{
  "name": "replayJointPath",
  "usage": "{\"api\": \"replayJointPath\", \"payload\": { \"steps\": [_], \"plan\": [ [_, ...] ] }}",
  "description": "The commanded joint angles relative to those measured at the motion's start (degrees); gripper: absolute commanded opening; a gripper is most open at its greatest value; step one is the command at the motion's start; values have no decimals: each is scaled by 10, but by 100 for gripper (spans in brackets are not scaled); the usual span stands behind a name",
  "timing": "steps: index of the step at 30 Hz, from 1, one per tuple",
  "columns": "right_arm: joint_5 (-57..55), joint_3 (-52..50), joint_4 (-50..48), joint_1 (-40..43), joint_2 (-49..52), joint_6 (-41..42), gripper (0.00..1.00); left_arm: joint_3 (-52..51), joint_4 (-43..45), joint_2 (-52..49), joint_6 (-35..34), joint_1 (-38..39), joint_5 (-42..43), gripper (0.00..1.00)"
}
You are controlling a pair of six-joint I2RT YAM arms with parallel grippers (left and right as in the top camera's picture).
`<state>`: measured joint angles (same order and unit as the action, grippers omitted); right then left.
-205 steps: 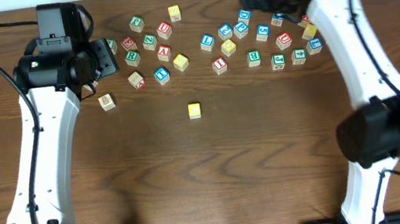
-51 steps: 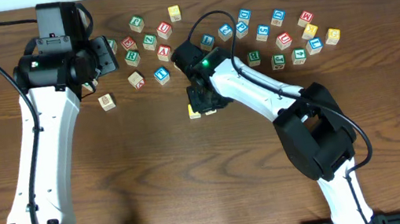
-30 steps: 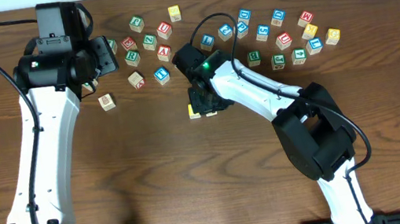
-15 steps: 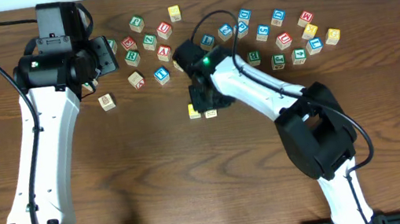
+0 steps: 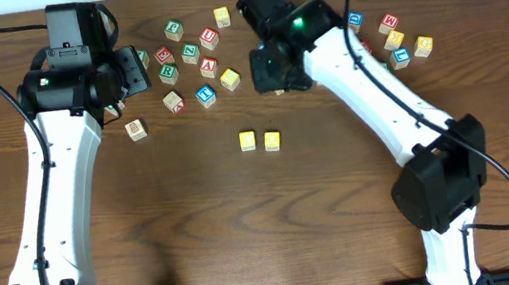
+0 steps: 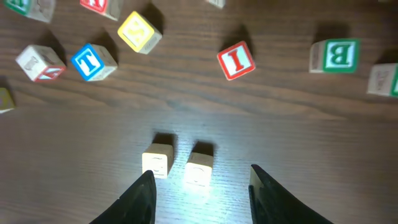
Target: Spell out CORL
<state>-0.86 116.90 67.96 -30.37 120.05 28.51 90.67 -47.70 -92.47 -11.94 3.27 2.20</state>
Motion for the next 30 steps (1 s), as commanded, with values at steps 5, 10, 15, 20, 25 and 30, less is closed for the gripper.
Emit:
{"api": "replayJointPath", "payload": {
  "steps": [5, 10, 15, 20, 25, 30],
  "plan": [
    [-5, 32, 10, 49, -8, -30, 43, -5, 0, 0, 5, -1, -7, 58],
    [-5, 34, 14, 99, -8, -54, 45, -5, 0, 0, 5, -1, -7, 58],
    [-5, 34, 16, 145, -8, -54, 47, -5, 0, 0, 5, -1, -7, 58],
    [0, 34, 17, 177, -8, -54, 47, -5, 0, 0, 5, -1, -7, 58],
    [6, 34, 17, 191, -8, -54, 48, -5, 0, 0, 5, -1, -7, 58],
    [6, 34, 17, 191, -8, -54, 50, -5, 4, 0, 5, -1, -7, 58]
  ]
}}
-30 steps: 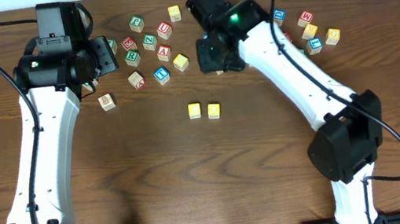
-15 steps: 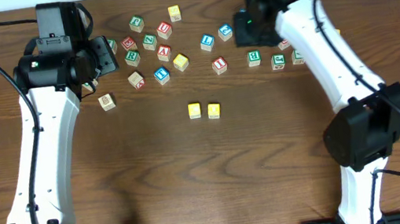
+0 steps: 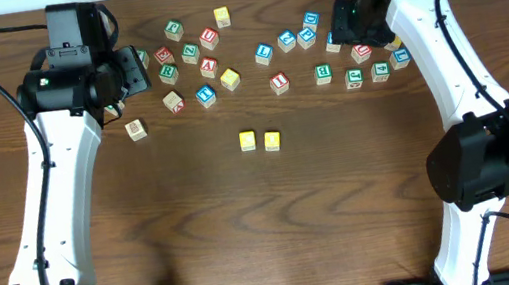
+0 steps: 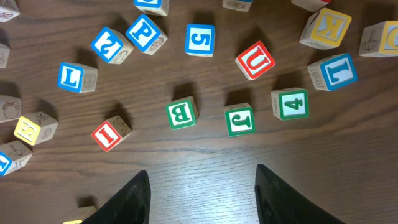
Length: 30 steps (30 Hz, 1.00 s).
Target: Spell out CORL
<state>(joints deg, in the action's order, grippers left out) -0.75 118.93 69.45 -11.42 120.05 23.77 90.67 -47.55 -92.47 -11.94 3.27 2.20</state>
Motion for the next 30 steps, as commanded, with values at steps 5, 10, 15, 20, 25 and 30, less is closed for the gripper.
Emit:
{"api": "replayJointPath", "payload": {
  "steps": [5, 10, 15, 20, 25, 30],
  "plan": [
    [5, 13, 3, 1, -8, -7, 51, -5, 12, 0, 5, -1, -7, 58],
    [10, 13, 2, 1, -8, -7, 52, -5, 29, 0, 6, 5, -7, 58],
    [10, 13, 3, 1, -8, -7, 53, 21, 54, -21, 34, 16, -7, 58],
    [12, 13, 12, 1, -8, -18, 53, 150, -15, -110, 75, 27, -3, 63],
    [12, 13, 33, 1, -8, -27, 58, 225, -27, -195, 81, 27, -3, 66],
    [11, 13, 59, 1, -8, -33, 64, 226, -18, -254, 83, 36, -3, 66]
  ]
}}
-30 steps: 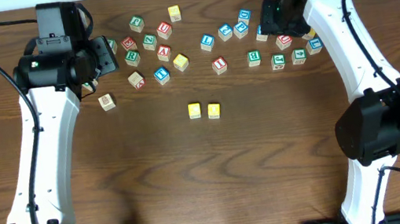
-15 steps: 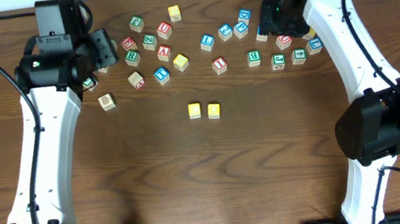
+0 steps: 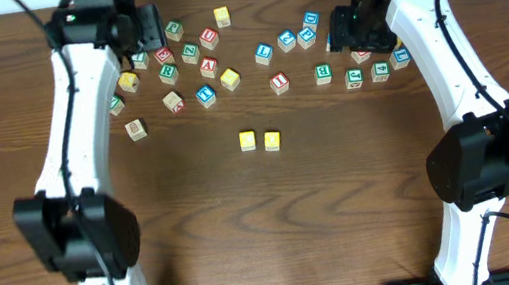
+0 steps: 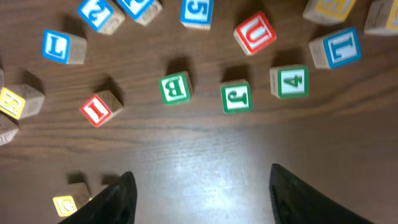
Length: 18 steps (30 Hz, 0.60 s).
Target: Spell out CORL
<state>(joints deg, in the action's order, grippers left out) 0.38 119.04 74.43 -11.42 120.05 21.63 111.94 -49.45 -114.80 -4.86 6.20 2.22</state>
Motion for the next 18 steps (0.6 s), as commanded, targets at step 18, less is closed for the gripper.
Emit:
{"api": "replayJointPath", "payload": {
  "steps": [18],
  "plan": [
    [0, 12, 47, 1, -8, -20, 64, 13, 65, -165, 12, 13, -3, 66]
  ]
}}
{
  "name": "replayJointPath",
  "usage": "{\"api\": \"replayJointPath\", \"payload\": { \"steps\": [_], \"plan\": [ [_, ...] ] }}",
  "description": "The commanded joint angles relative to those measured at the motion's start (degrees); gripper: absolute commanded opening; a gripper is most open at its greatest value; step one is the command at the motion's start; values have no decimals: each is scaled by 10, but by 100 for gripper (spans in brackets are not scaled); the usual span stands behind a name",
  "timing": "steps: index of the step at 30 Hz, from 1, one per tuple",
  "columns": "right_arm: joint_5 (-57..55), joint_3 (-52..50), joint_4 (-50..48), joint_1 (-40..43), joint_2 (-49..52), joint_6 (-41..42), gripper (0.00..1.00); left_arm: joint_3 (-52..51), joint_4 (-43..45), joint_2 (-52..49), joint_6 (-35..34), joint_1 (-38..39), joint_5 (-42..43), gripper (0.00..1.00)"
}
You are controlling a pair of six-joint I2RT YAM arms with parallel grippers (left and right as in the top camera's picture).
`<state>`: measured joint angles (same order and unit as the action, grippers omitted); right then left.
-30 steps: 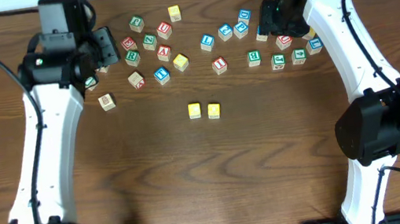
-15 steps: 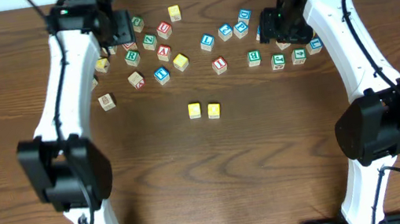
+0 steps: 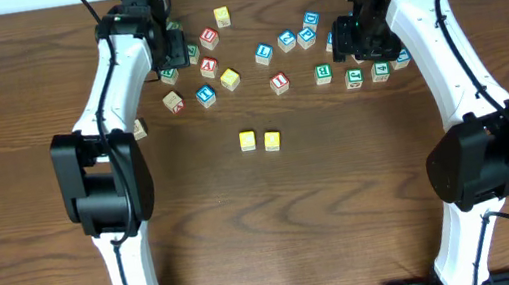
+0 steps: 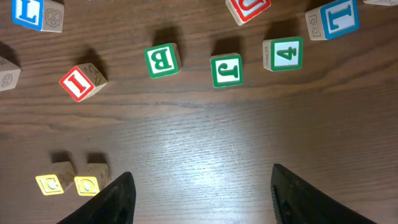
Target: Spell out CORL
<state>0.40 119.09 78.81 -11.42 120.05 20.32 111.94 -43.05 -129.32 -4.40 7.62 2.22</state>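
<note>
Two yellow blocks lettered C point(image 4: 48, 184) and O point(image 4: 87, 185) lie side by side mid-table, and the overhead view shows this pair point(image 3: 260, 141) too. My right gripper point(image 4: 199, 202) hangs open and empty over bare wood, just short of the green B point(image 4: 163, 60), green J point(image 4: 226, 70) and green 4 point(image 4: 283, 54). From above, the right gripper point(image 3: 361, 44) sits over the right-hand scatter. A blue L block point(image 4: 34, 12) lies at the upper left. My left gripper point(image 3: 169, 46) is over the back-left blocks, its jaws hidden.
A red I block point(image 4: 78, 83), a red U point(image 4: 249, 6) and another blue block point(image 4: 336, 18) lie round the green ones. Several more letter blocks point(image 3: 202, 64) are scattered at the back left. The table's far edge is close behind them.
The left arm has moved right along the back, and its gripper is now among the left blocks. In the right wrist view the blocks sit higher and both yellow blocks show fully.
My right gripper was open just above the yellow pair mid-table, the left arm at the far left. Then the right gripper was over the right back blocks, open. Then the left arm stood at the back left corner, and now over the left blocks.
</note>
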Motion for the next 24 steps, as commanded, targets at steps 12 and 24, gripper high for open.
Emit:
{"api": "replayJointPath", "payload": {
  "steps": [12, 24],
  "plan": [
    [0, 11, 3, 1, -8, -7, 64, 7, 20, -44, 7, -1, -3, 58],
    [0, 11, 7, 1, -8, -7, 65, -7, 56, -55, 8, -2, -30, 57]
  ]
}}
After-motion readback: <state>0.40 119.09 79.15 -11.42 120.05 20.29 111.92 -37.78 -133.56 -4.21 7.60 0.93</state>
